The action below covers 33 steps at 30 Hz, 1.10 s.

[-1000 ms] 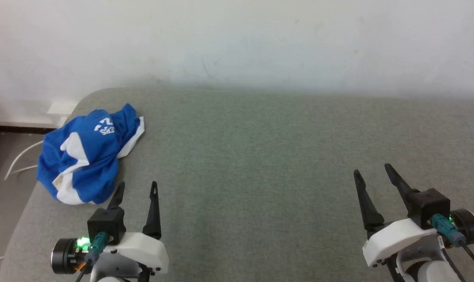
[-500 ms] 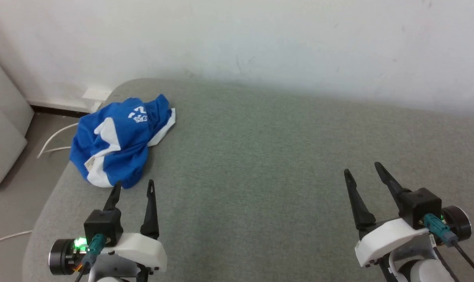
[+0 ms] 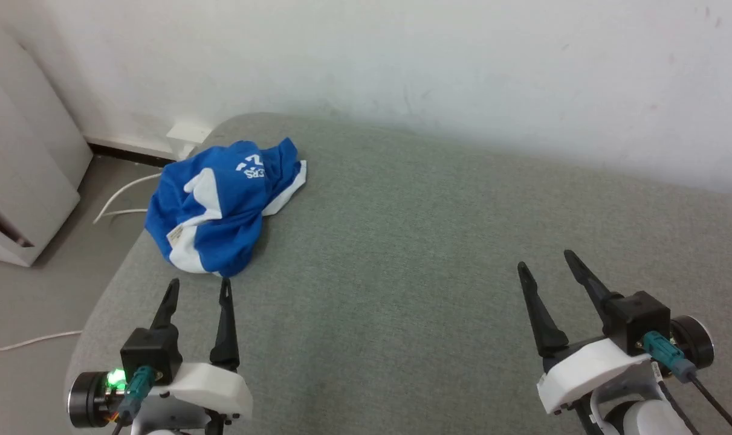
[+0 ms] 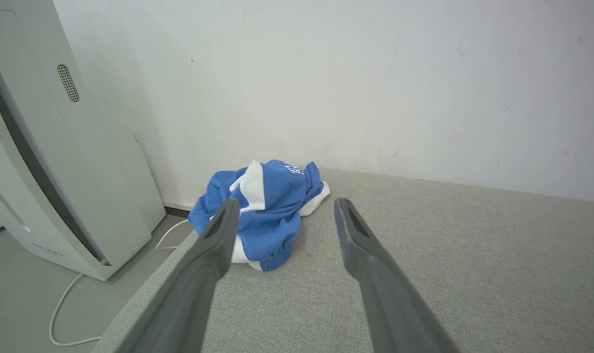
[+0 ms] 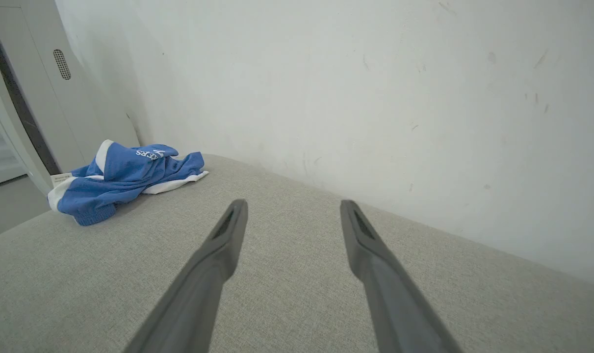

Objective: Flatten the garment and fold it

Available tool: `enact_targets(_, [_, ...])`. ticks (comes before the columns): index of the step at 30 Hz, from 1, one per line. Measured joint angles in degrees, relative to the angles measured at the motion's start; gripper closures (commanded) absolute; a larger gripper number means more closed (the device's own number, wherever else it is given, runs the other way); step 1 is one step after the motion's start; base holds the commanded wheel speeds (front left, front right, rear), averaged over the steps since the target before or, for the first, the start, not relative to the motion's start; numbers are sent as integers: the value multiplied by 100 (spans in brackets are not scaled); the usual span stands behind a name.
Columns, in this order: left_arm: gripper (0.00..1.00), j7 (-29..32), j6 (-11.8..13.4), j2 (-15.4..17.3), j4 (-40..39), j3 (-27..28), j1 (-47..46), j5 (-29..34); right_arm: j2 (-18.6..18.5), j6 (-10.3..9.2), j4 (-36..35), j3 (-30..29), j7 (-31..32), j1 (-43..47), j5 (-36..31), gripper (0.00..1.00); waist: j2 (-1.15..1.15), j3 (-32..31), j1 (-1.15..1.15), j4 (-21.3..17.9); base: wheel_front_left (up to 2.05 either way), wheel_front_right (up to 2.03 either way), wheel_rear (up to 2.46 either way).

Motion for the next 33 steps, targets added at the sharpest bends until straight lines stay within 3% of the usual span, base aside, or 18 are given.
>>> enact_targets(33, [0,-378,405,125,-91,-99,99,-387,1,1,34,243,-148,-99,143,0,0,11,0,871,0,0,0])
